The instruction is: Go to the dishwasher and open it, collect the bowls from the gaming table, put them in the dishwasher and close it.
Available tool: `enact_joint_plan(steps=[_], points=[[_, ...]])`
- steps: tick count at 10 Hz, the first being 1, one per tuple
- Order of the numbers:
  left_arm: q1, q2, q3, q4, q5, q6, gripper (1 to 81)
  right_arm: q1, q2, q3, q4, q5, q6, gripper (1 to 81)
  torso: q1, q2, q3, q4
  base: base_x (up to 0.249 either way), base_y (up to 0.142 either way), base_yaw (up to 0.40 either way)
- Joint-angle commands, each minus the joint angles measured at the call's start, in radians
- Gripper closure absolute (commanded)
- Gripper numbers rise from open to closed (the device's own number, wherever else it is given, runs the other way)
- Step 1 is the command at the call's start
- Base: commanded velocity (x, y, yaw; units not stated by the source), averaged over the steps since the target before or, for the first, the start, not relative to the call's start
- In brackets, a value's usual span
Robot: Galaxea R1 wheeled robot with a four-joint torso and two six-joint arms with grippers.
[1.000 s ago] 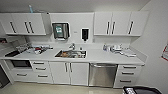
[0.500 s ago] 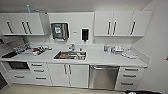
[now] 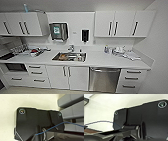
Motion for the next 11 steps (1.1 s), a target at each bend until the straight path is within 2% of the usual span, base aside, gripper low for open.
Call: enact_joint_plan(steps=[1, 11], points=[[-0.045, -0.023, 0.022, 0.009, 0.055, 0.006, 1.0, 0.044, -0.014, 0.02, 0.001, -0.044, 0.003, 1.0, 0.0, 0.0, 0.0, 0.0, 0.133, 0.0, 0.0], [-0.041, -0.02, 0.019, 0.011, 0.055, 0.006, 1.0, 0.044, -0.012, 0.015, 0.001, -0.03, 0.003, 1.0, -0.001, 0.0, 0.0, 0.0, 0.133, 0.0, 0.0]])
